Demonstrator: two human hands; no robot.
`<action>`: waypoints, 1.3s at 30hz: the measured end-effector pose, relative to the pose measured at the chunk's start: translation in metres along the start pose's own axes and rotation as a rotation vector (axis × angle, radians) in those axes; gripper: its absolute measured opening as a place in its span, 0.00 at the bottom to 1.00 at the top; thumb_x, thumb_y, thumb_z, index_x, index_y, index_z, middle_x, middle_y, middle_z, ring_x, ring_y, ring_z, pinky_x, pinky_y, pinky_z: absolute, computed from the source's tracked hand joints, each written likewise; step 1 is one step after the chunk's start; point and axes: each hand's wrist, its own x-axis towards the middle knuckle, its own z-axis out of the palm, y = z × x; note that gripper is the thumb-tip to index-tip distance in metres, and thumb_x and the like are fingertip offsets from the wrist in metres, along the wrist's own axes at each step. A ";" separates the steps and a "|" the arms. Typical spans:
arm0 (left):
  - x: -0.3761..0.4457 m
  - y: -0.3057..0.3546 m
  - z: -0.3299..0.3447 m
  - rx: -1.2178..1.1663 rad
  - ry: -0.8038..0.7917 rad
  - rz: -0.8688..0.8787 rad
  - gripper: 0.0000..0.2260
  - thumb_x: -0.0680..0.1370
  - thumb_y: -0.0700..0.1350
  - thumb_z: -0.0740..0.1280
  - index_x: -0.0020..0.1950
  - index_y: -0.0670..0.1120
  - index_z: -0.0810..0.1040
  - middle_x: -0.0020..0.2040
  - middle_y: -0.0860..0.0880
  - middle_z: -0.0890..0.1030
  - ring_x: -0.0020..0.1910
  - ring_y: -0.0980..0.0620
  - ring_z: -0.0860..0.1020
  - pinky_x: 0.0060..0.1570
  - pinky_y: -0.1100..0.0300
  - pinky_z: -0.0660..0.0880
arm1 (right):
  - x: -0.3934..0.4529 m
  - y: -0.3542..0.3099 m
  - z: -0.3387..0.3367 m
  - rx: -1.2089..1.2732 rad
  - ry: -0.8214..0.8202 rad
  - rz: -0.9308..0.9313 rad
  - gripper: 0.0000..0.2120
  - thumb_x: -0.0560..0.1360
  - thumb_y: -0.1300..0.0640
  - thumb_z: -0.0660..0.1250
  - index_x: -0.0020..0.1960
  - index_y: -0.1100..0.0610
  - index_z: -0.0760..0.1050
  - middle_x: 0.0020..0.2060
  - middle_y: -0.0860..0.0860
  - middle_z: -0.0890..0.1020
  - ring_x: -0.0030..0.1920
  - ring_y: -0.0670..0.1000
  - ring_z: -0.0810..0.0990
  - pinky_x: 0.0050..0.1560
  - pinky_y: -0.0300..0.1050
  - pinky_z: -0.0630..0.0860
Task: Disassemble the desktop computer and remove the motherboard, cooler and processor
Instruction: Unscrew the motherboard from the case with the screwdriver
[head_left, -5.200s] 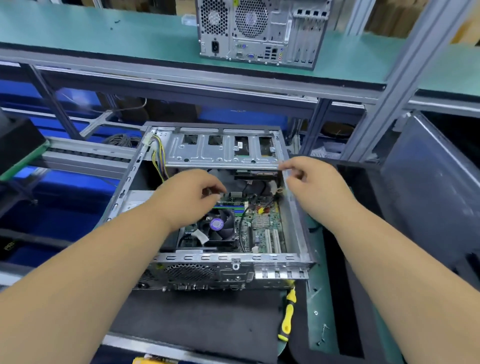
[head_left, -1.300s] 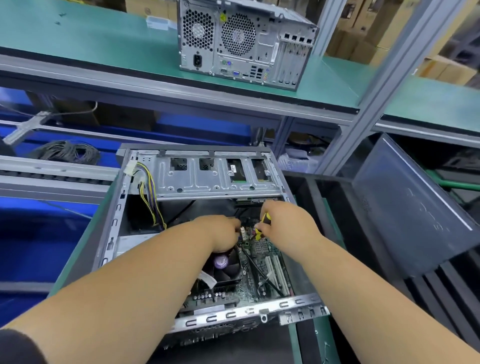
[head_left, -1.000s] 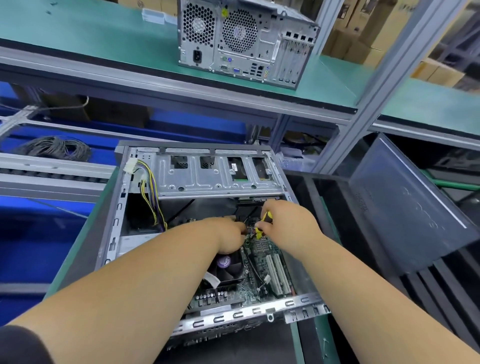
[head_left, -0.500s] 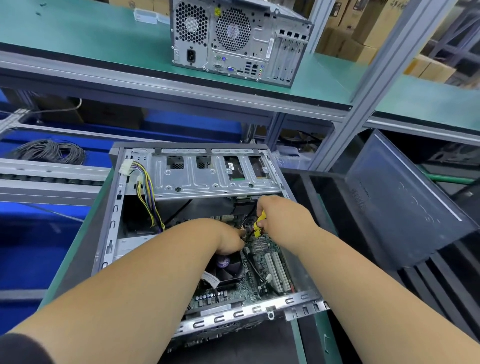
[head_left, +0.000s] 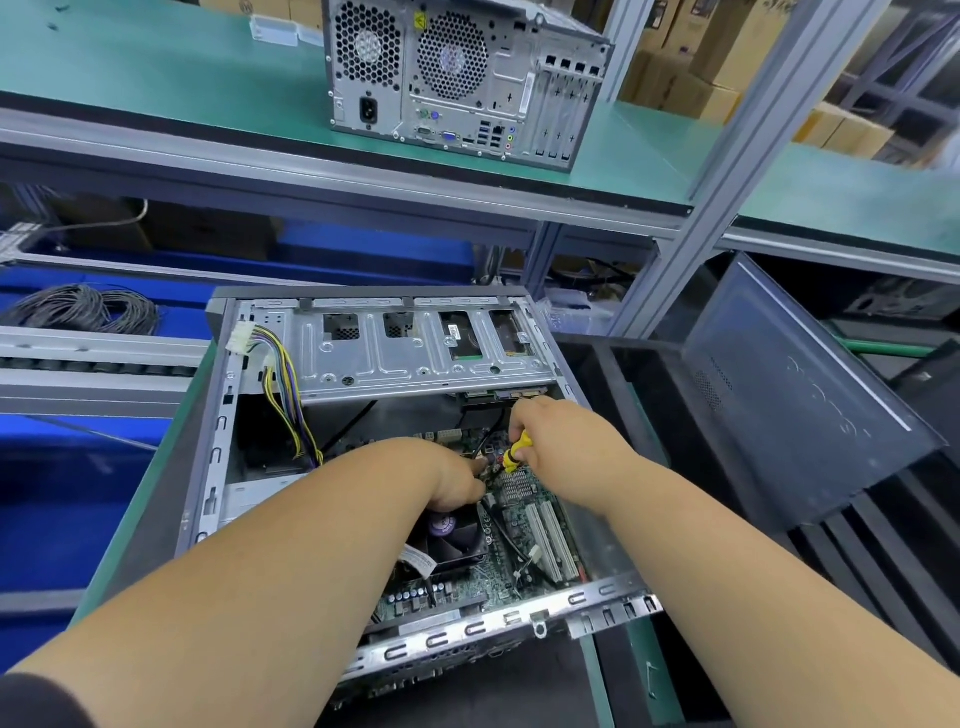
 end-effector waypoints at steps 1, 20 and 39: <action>0.000 0.000 0.000 0.003 -0.005 -0.001 0.25 0.84 0.53 0.50 0.79 0.58 0.45 0.80 0.44 0.51 0.77 0.42 0.54 0.73 0.49 0.53 | -0.001 0.000 0.001 -0.004 0.007 -0.006 0.08 0.77 0.58 0.66 0.55 0.51 0.71 0.52 0.50 0.76 0.47 0.52 0.73 0.44 0.49 0.74; 0.005 -0.003 0.000 0.009 -0.027 -0.017 0.25 0.83 0.53 0.50 0.79 0.59 0.44 0.80 0.43 0.52 0.77 0.41 0.56 0.73 0.49 0.55 | -0.003 0.003 0.003 -0.024 0.059 -0.062 0.08 0.77 0.58 0.66 0.55 0.53 0.71 0.51 0.51 0.77 0.47 0.53 0.73 0.41 0.47 0.71; -0.006 0.002 -0.002 0.032 0.008 0.002 0.25 0.84 0.53 0.49 0.80 0.56 0.47 0.80 0.44 0.53 0.77 0.43 0.56 0.72 0.52 0.55 | 0.007 0.002 -0.002 0.039 0.161 -0.038 0.06 0.76 0.49 0.67 0.51 0.50 0.76 0.42 0.48 0.81 0.47 0.52 0.77 0.52 0.45 0.68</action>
